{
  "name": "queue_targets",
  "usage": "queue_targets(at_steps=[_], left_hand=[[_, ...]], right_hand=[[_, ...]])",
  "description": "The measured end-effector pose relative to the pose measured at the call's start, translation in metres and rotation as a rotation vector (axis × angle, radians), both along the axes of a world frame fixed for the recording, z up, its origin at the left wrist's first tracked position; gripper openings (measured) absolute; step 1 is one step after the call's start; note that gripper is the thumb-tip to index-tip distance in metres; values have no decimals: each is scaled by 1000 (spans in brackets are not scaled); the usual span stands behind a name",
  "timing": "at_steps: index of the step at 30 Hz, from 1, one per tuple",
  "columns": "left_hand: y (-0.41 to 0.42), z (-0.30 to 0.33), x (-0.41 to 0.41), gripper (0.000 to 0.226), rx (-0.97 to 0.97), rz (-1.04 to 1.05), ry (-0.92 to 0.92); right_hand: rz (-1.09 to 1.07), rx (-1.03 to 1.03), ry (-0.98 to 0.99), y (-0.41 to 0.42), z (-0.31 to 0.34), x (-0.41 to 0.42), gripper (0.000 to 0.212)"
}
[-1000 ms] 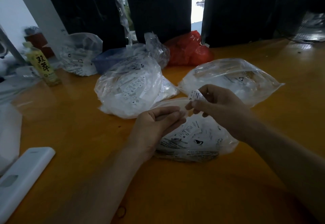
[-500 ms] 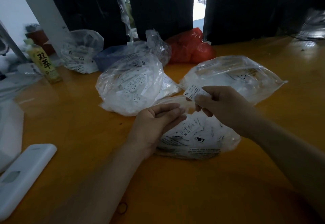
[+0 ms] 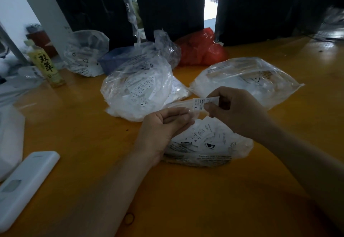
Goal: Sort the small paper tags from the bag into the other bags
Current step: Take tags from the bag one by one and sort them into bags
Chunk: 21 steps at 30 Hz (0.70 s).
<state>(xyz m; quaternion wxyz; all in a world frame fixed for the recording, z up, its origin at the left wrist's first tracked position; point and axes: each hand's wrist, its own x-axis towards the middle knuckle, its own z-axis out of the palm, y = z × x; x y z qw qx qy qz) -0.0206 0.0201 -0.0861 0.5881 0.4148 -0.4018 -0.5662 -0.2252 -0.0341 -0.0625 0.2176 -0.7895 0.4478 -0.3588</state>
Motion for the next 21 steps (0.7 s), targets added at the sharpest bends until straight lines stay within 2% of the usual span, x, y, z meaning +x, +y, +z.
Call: queue_targets(at_steps=[8,11,14,17,21], left_hand=[[3,1,0,20,-47,58,-166],[3,1,0,17,-72,73,-288],[5,1,-1,16,-92,79,-337],[5,2,-2,16,-73,107,-305],[4,1,-3,12,-53,113,-294]], right_hand=[[49,-41,149,-1,-4,-2,5],[96,-57,180,1,-6,2,14],[66,-13,65,2,-6,5,21],[12,19,-100,2,-5,6,7],[47,-22,-62,9,-8,10,4]])
